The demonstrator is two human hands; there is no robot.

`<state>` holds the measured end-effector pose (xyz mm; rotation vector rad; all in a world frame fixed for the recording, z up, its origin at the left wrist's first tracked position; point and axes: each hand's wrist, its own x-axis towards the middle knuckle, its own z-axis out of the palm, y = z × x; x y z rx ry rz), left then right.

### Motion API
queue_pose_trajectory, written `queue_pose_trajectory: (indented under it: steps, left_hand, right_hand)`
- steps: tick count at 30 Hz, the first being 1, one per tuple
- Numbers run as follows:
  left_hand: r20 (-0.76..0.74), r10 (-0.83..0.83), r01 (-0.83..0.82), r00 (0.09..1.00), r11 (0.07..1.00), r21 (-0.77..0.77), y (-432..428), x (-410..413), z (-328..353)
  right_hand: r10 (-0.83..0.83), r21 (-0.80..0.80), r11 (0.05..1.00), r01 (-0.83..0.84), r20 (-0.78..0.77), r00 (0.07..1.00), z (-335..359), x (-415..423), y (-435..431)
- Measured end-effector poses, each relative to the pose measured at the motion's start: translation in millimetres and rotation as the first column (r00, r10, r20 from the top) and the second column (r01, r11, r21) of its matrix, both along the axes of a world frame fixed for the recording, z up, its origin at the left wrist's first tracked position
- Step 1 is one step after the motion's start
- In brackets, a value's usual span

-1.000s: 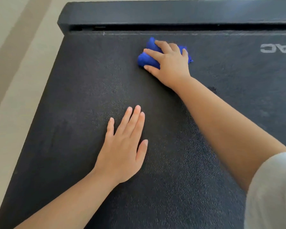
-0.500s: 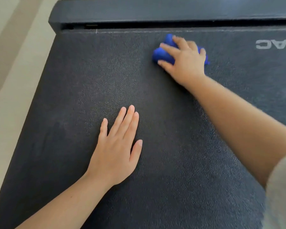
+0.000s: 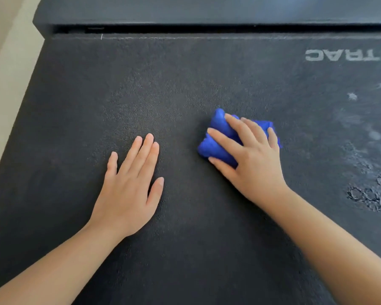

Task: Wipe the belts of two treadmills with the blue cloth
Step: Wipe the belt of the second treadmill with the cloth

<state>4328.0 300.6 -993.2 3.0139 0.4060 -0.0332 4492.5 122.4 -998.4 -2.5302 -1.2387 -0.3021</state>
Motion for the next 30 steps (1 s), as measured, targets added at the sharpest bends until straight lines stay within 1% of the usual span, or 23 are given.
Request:
queue_pose_trajectory:
  steps: [2, 4, 5, 6, 8, 10, 11, 14, 18, 21, 27, 30]
  left_hand:
    - [0.001, 0.000, 0.000, 1.000, 1.000, 0.002, 0.1, 0.2, -0.1]
    - [0.001, -0.002, 0.002, 1.000, 1.000, 0.004, 0.5, 0.5, -0.2]
    - [-0.002, -0.003, 0.003, 1.000, 1.000, 0.003, 0.9, 0.7, -0.1]
    - [-0.004, -0.005, 0.005, 1.000, 1.000, 0.003, 1.1, 0.4, -0.2]
    - [-0.008, -0.006, 0.006, 1.000, 1.000, 0.007, 1.6, -0.1, -0.8]
    - [-0.013, -0.003, 0.003, 1.000, 1.000, 0.010, 1.6, 0.0, -1.1]
    - [-0.013, -0.003, 0.003, 1.000, 1.000, 0.008, 1.6, 0.0, -1.0]
    - [-0.008, -0.001, 0.001, 1.000, 1.000, -0.002, 1.0, -0.1, 0.2]
    - [-0.003, 0.004, -0.004, 1.000, 1.000, -0.031, 0.6, 1.0, 1.0]
    - [-0.023, 0.013, -0.014, 1.000, 0.999, -0.039, 0.1, 3.1, 1.9]
    - [-0.074, 0.039, -0.042, 0.997, 0.998, -0.036, -3.7, 0.5, 6.9]
    - [-0.056, 0.033, -0.035, 0.998, 0.998, -0.051, -4.3, -0.6, 8.5]
  right_hand:
    - [0.032, 0.001, 0.999, -0.032, 0.002, 0.999, 0.4, -10.6, -13.5]
    - [0.053, -0.001, 0.999, -0.053, -0.003, 0.999, 1.5, 5.2, -6.6]
    - [0.038, -0.007, 0.999, -0.038, 0.001, 0.999, 2.5, 19.9, 2.7]
    - [0.000, -0.012, 1.000, 0.000, 0.002, 1.000, 3.6, 37.9, 15.0]
    - [-0.132, -0.046, 0.990, 0.130, -0.043, 0.990, 6.9, 81.2, 43.2]
    - [-0.248, -0.116, 0.965, 0.236, -0.108, 0.963, 10.1, 122.9, 68.9]
    - [-0.290, -0.144, 0.951, 0.273, -0.113, 0.950, 11.4, 136.7, 78.3]
    - [-0.323, -0.153, 0.940, 0.306, -0.108, 0.940, 12.1, 143.6, 85.8]
    - [-0.284, -0.135, 0.953, 0.271, -0.082, 0.955, 9.5, 97.9, 51.1]
    - [-0.261, -0.069, 0.964, 0.258, -0.032, 0.965, 1.5, 38.2, 13.3]
    - [-0.376, -0.043, 0.926, 0.375, -0.016, 0.926, 2.2, -82.2, -29.5]
    - [-0.431, -0.054, 0.901, 0.430, -0.008, 0.902, 2.0, -132.4, -33.9]
